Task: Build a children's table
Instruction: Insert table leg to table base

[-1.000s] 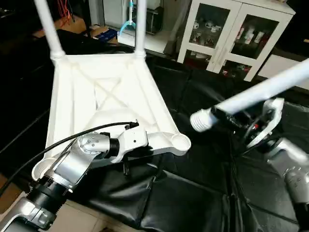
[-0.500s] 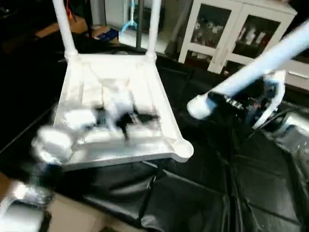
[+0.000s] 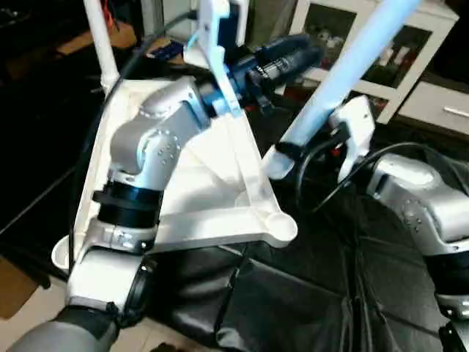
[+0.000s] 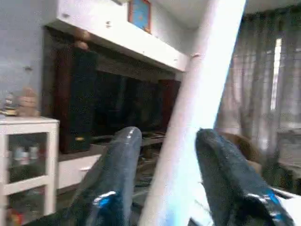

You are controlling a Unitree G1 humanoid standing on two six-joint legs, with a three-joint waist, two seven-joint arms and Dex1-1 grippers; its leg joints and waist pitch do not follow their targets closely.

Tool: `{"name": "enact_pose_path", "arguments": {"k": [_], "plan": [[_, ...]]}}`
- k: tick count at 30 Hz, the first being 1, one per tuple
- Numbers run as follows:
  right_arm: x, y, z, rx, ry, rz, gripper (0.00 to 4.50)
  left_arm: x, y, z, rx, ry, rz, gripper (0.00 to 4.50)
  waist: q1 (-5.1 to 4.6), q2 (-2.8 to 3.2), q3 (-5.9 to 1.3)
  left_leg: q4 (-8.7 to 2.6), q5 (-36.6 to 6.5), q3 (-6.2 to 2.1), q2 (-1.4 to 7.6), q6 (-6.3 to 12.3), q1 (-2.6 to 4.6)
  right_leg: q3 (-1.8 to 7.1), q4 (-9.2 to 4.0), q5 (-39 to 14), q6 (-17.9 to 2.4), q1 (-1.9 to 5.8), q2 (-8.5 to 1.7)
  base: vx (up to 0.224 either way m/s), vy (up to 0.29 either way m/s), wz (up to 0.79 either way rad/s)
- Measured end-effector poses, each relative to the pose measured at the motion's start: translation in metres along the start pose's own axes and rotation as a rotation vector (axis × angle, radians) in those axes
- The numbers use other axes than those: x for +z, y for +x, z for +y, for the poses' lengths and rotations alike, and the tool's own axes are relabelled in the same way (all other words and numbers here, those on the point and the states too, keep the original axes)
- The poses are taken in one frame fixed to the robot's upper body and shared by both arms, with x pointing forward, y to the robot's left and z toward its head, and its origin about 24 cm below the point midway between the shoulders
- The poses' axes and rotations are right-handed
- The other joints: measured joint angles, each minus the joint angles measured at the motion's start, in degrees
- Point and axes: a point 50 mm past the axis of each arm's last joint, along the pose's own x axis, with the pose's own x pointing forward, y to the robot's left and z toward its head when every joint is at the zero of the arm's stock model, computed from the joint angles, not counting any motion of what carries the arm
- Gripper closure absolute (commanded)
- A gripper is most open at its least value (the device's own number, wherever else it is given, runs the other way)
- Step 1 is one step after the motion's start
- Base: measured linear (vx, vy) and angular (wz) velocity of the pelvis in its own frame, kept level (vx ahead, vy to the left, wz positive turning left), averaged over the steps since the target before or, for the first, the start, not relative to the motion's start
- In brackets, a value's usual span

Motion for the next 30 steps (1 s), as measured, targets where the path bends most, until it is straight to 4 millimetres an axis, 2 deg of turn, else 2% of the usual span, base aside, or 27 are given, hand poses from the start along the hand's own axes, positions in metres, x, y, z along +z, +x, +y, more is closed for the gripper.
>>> {"name": "enact_pose_path", "arguments": {"k": [4, 6, 7, 11, 14, 15, 17, 20, 21, 22, 24, 25, 26, 30], "plan": [[-0.006, 0.004, 0.004, 0.019, -0.042, 0.055, 2.63, 0.000, 0.003, -0.005, -0.047, -0.044, 0.003, 1.73, 0.04, 0.06, 0.05, 0.02, 0.03, 0.00, 0.00, -0.11, 0.09, 0.02, 0.06, 0.02, -0.01, 0.05, 0.00, 0.000, 0.000, 0.00], [-0.009, 0.006, 0.007, 0.033, -0.057, 0.083, 2.63, 0.000, 0.003, -0.005, -0.041, -0.052, 0.010, 1.73, 0.02, 0.07, 0.05, 0.03, 0.03, 0.00, 0.00, -0.19, 0.12, 0.03, 0.09, 0.05, -0.02, 0.07, 0.00, 0.000, 0.000, 0.00], [-0.010, 0.006, 0.008, 0.040, -0.061, 0.096, 2.63, -0.001, 0.003, -0.006, -0.044, -0.065, 0.016, 1.46, 0.05, 0.08, 0.06, 0.03, 0.04, 0.00, 0.00, -0.20, 0.12, 0.03, 0.11, 0.07, -0.01, 0.07, 0.00, 0.000, 0.000, 0.00], [-0.013, 0.003, 0.010, 0.082, -0.129, 0.168, 2.63, 0.000, 0.003, -0.009, -0.059, -0.072, 0.026, 1.36, 0.22, 0.11, 0.08, 0.05, 0.05, 0.00, -0.01, -0.18, 0.10, 0.03, 0.10, 0.08, 0.00, 0.08, -0.01, 0.000, 0.000, 0.00], [-0.016, 0.002, 0.013, 0.117, -0.157, 0.205, 2.63, -0.002, 0.004, -0.009, -0.061, -0.055, 0.058, 0.97, 0.14, 0.13, 0.09, 0.05, 0.10, -0.01, 0.00, -0.09, 0.11, 0.03, 0.11, 0.08, 0.00, 0.08, -0.01, 0.000, 0.000, 0.00], [-0.016, 0.002, 0.014, 0.120, -0.162, 0.208, 2.63, -0.004, 0.005, -0.010, -0.059, -0.047, 0.073, 0.97, 0.13, 0.19, 0.13, 0.05, 0.14, -0.01, 0.00, -0.03, 0.10, 0.02, 0.11, 0.08, 0.00, 0.08, -0.01, 0.000, 0.000, 0.00], [-0.014, 0.002, 0.014, 0.117, -0.181, 0.210, 2.63, -0.007, 0.005, -0.008, -0.040, -0.032, 0.104, 1.47, 0.12, 0.29, 0.19, 0.05, 0.14, -0.01, 0.00, -0.04, 0.12, 0.03, 0.12, 0.09, 0.00, 0.08, -0.01, 0.000, 0.000, 0.00], [-0.013, 0.002, 0.014, 0.116, -0.183, 0.209, 2.63, -0.010, 0.002, -0.001, 0.010, -0.020, 0.136, 1.37, 0.10, 0.30, 0.20, 0.05, 0.14, -0.01, 0.00, -0.04, 0.13, 0.03, 0.16, 0.09, 0.01, 0.07, 0.00, 0.000, 0.000, 0.00], [-0.014, 0.002, 0.014, 0.115, -0.182, 0.209, 2.63, -0.010, 0.001, 0.001, 0.025, -0.019, 0.142, 1.80, 0.10, 0.31, 0.20, 0.06, 0.14, -0.01, 0.00, -0.04, 0.13, 0.03, 0.16, 0.09, 0.00, 0.08, 0.00, 0.000, 0.000, 0.00], [-0.013, 0.002, 0.014, 0.115, -0.180, 0.208, 2.63, -0.010, 0.001, 0.003, 0.040, -0.017, 0.143, 1.93, 0.11, 0.31, 0.20, 0.06, 0.14, -0.01, 0.00, -0.04, 0.13, 0.04, 0.15, 0.09, 0.01, 0.08, -0.01, 0.000, 0.000, 0.00], [-0.013, 0.002, 0.014, 0.114, -0.172, 0.198, 2.63, -0.009, 0.001, 0.004, 0.054, -0.020, 0.136, 1.88, 0.12, 0.30, 0.20, 0.06, 0.14, -0.01, 0.00, -0.04, 0.12, 0.03, 0.15, 0.09, 0.00, 0.08, -0.01, 0.000, 0.000, 0.00], [-0.012, 0.002, 0.014, 0.120, -0.162, 0.190, 2.63, -0.009, 0.001, 0.006, 0.066, -0.020, 0.134, 1.98, 0.12, 0.30, 0.20, 0.06, 0.14, -0.01, 0.00, -0.04, 0.12, 0.03, 0.15, 0.09, 0.00, 0.07, 0.00, 0.000, 0.000, 0.00], [-0.011, 0.002, 0.014, 0.126, -0.157, 0.186, 2.63, -0.010, 0.000, 0.007, 0.074, -0.020, 0.135, 2.34, 0.14, 0.30, 0.20, 0.06, 0.14, -0.01, 0.00, -0.04, 0.12, 0.03, 0.15, 0.09, 0.00, 0.07, -0.01, 0.000, 0.000, 0.00], [-0.012, 0.002, 0.015, 0.150, -0.135, 0.183, 2.64, -0.010, 0.000, 0.008, 0.083, -0.019, 0.131, 2.46, 0.20, 0.30, 0.20, 0.07, 0.14, -0.01, 0.00, -0.03, 0.11, 0.03, 0.14, 0.09, 0.00, 0.07, -0.01, 0.000, 0.000, 0.00]]}}
